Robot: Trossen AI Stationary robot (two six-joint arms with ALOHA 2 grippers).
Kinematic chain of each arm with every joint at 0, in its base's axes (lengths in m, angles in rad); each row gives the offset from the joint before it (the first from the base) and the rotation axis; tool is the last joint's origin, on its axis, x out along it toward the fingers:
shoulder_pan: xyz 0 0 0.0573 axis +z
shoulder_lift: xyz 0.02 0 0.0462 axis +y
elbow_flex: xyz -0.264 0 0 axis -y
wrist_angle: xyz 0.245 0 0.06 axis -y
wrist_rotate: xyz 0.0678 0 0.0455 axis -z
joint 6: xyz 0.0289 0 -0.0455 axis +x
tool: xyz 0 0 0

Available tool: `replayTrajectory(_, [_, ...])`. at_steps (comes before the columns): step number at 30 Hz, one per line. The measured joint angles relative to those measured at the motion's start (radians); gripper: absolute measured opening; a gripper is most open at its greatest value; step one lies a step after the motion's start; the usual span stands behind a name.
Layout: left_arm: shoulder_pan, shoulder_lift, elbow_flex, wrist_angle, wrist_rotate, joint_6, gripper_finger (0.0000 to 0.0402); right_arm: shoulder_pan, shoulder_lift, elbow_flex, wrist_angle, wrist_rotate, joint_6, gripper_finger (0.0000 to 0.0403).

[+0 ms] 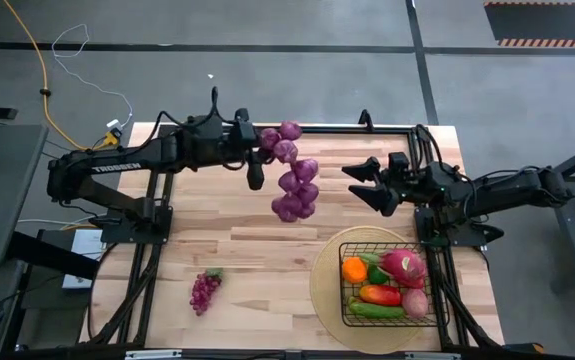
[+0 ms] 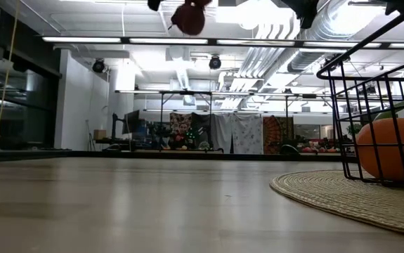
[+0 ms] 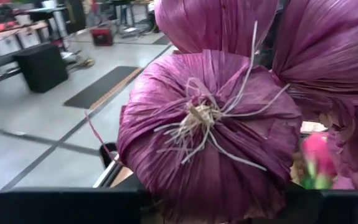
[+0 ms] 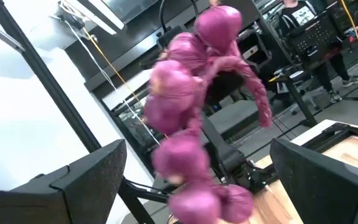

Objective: Build produce basket
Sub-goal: Put the purple garlic into the wire basket

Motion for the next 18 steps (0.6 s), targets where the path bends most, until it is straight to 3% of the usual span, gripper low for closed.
replayTrajectory(7, [0.0, 0.02, 0.0, 0.022, 0.083, 0.001, 0.0081, -0.06, 0.061, 0.0, 0.001, -0.011, 0.006, 0.0385])
replayTrajectory(13, [0.0, 0.073, 0.0, 0.105, 0.091, -0.043, 0.0083, -0.065, 0.131, 0.0, 0.11, 0.161, 0.086, 0.0385])
replayTrajectory(15, [0.0, 0.098, 0.0, 0.124, 0.091, -0.079, 0.0083, -0.065, 0.15, 0.0, 0.121, 0.149, 0.092, 0.0385])
replayTrajectory(18, [0.0, 0.13, 0.0, 0.158, 0.093, -0.132, 0.0083, -0.064, 0.168, 0.0, 0.121, 0.048, 0.084, 0.0385])
